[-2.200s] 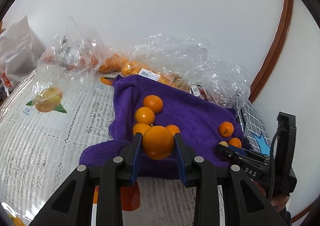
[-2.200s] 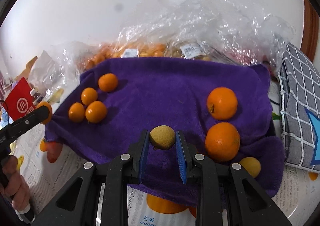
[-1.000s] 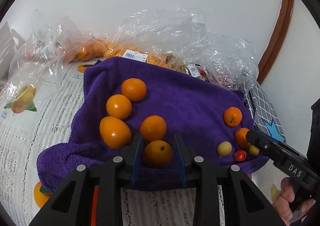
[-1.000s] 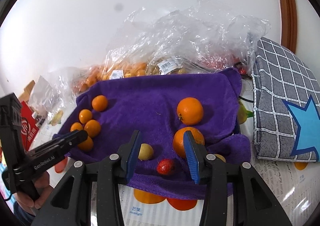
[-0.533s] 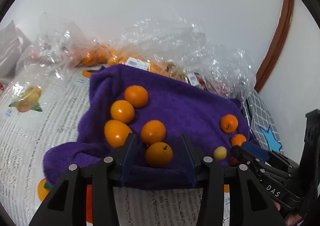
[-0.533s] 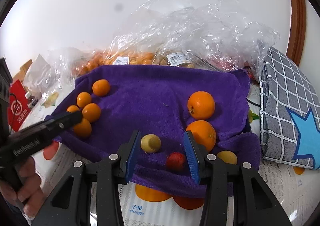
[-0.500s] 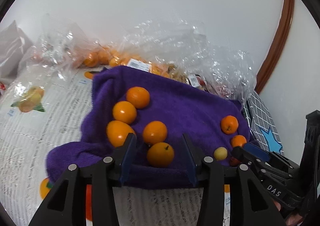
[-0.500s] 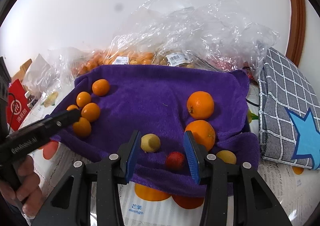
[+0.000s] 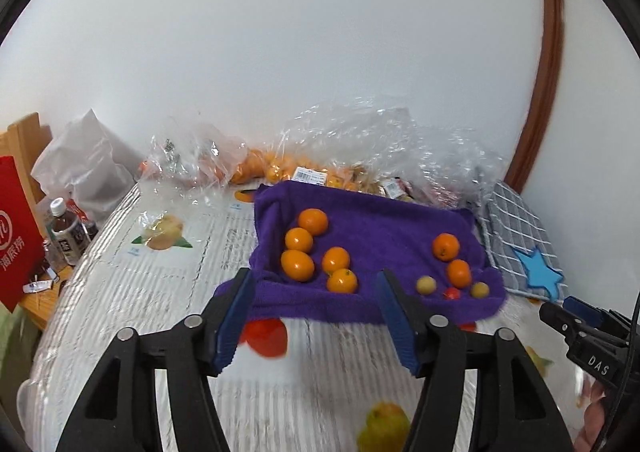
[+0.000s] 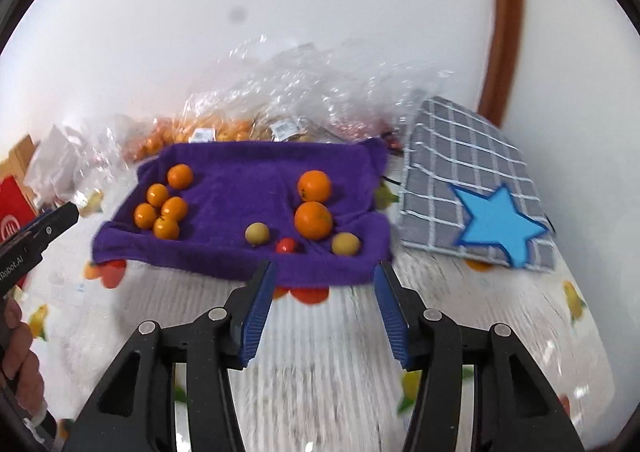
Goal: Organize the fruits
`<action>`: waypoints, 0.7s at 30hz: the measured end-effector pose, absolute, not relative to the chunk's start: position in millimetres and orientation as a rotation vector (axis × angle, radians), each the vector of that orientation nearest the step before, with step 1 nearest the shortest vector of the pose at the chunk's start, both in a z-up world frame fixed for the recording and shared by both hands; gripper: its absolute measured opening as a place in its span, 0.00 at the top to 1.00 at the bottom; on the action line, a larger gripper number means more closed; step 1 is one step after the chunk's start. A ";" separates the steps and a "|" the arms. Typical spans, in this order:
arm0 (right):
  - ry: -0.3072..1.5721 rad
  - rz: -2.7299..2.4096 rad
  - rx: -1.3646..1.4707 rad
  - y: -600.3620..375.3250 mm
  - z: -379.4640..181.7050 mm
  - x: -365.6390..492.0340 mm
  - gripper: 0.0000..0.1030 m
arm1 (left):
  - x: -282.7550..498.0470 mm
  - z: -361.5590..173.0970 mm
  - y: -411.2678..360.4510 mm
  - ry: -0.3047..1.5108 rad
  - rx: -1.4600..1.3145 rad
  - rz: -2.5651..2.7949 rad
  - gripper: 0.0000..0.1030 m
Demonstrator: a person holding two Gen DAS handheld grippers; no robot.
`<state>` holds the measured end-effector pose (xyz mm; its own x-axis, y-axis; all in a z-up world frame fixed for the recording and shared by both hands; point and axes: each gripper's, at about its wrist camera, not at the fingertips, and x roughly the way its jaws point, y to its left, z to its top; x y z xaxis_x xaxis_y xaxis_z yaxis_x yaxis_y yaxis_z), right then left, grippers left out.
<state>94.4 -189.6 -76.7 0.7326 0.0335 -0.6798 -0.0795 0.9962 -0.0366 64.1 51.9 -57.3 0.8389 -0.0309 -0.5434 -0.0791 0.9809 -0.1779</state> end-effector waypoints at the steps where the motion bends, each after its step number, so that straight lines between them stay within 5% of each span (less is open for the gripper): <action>1: 0.748 0.061 -0.048 -193.3 -71.0 86.0 0.49 | 54.4 -51.2 51.0 0.586 -0.189 -0.007 0.41; 5: 0.760 0.028 -0.018 -203.4 -54.6 56.9 0.48 | 28.6 -36.8 45.7 0.578 -0.168 -0.019 0.37; 7: 0.752 0.016 -0.001 -207.8 -50.3 40.8 0.42 | 14.9 -29.4 43.9 0.574 -0.181 -0.038 0.33; 9: 0.730 0.039 0.021 -210.8 -46.5 26.4 0.22 | 5.4 -24.5 40.8 0.573 -0.181 -0.047 0.32; 15: 0.661 0.060 -0.037 -205.2 -30.3 -6.8 0.08 | -14.3 -13.5 28.4 0.556 -0.133 -0.019 0.25; 21: 0.663 0.012 -0.065 -206.8 -26.9 -12.9 0.08 | -21.5 -6.7 20.7 0.538 -0.093 0.015 0.21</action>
<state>-12.9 -206.8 -26.9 0.7881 -0.0095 -0.6154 -0.0317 0.9979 -0.0560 -21.5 20.7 -6.7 0.8588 -0.0102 -0.5121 -0.0383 0.9957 -0.0841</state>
